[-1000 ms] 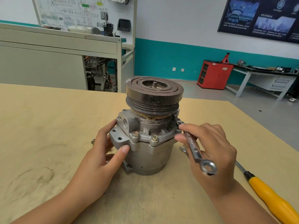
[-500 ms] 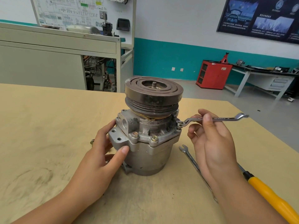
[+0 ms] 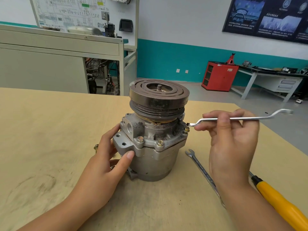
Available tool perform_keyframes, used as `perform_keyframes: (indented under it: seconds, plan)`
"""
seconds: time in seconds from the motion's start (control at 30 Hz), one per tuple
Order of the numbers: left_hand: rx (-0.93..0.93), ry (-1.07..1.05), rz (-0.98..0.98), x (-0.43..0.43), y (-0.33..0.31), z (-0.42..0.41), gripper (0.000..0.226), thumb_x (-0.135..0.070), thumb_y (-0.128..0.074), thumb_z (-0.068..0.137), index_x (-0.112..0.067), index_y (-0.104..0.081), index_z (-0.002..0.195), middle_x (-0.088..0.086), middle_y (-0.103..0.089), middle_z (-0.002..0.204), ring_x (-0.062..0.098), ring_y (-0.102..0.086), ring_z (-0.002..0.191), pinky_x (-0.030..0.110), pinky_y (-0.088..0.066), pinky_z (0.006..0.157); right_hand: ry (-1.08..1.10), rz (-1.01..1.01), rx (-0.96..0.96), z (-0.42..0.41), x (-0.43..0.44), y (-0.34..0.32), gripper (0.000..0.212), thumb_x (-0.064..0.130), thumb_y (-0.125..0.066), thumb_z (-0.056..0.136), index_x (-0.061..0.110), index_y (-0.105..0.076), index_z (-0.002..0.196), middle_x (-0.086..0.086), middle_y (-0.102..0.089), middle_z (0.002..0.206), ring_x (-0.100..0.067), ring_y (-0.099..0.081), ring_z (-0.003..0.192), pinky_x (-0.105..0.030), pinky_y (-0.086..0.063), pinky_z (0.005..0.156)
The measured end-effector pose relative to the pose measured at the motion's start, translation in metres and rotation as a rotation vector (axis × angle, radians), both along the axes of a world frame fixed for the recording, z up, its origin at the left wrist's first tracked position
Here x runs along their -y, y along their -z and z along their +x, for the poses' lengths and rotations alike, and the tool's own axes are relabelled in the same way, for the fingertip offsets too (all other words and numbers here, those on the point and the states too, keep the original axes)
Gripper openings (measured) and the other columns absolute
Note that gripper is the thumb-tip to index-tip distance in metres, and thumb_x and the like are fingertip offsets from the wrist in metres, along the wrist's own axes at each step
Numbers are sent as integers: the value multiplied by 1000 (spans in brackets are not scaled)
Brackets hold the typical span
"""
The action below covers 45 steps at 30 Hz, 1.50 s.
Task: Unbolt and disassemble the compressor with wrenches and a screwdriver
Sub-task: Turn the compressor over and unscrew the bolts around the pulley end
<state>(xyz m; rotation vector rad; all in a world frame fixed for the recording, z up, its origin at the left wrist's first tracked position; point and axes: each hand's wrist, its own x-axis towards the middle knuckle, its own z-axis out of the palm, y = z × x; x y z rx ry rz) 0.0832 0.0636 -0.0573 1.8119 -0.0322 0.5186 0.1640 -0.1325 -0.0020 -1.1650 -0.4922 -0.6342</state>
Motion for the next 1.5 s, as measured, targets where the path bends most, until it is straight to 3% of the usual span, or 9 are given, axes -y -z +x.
perform_keyframes:
  seconds: [0.13,0.23,0.33,0.63,0.8,0.97,1.2,1.37,1.5]
  plan:
    - [-2,-2,2,0,-1,0,60,-57,-50,68,-58,-30,125,-42,-55,114,-11,-55,109,4,-43,74,139,-326,428,-6,0,11,10,15,-51,96,20,-43,92,-6,-63,85,-24,-69,75,-36,-55,73]
    - [-3,6,-1,0,-1,-1,61,-56,-50,68,-57,-30,126,-41,-55,115,-10,-55,110,4,-43,75,240,-528,601,-3,1,19,10,18,-53,96,9,-49,94,-7,-62,93,-22,-66,86,-30,-55,78]
    - [1,10,-2,0,-1,-1,62,-55,-51,68,-55,-30,127,-41,-55,115,-10,-55,111,3,-42,76,355,-700,756,-1,8,24,6,12,-55,95,7,-52,94,-11,-65,95,-23,-63,85,-36,-54,71]
    - [-1,15,-4,-2,3,1,65,-55,-51,70,-55,-28,130,-38,-57,116,-4,-58,112,3,-43,76,472,-770,809,-6,7,20,18,2,-66,80,7,-54,92,-19,-68,79,-28,-66,71,-36,-52,63]
    - [9,18,0,-1,3,1,67,-56,-51,70,-52,-29,133,-37,-57,117,-3,-58,111,4,-43,76,300,-593,573,-9,7,20,15,19,-60,89,4,-64,87,-2,-63,87,-7,-62,90,-16,-50,82]
    - [6,13,1,-1,3,1,62,-54,-51,71,-56,-29,129,-37,-58,115,-5,-58,110,3,-42,75,123,-269,202,-10,-3,20,13,10,-48,96,21,-51,90,3,-66,84,-13,-67,75,-32,-54,75]
    - [0,12,-1,-2,3,1,64,-54,-52,70,-56,-28,130,-36,-58,116,-5,-57,111,5,-44,77,-354,174,-346,5,4,-2,17,3,-32,100,12,-45,104,-1,-65,64,-12,-60,52,-21,-53,57]
    - [8,17,-6,-2,3,2,63,-56,-52,70,-58,-29,128,-36,-58,117,-5,-57,112,8,-45,79,-458,264,-587,21,0,-7,15,5,-33,101,9,-47,100,0,-61,57,-8,-48,43,-17,-45,46]
    - [6,17,-2,-2,4,2,64,-56,-52,70,-57,-28,129,-36,-58,117,-6,-57,112,7,-45,79,-558,88,-765,37,0,-23,15,6,-33,100,8,-47,96,1,-52,52,-5,-36,33,-15,-27,30]
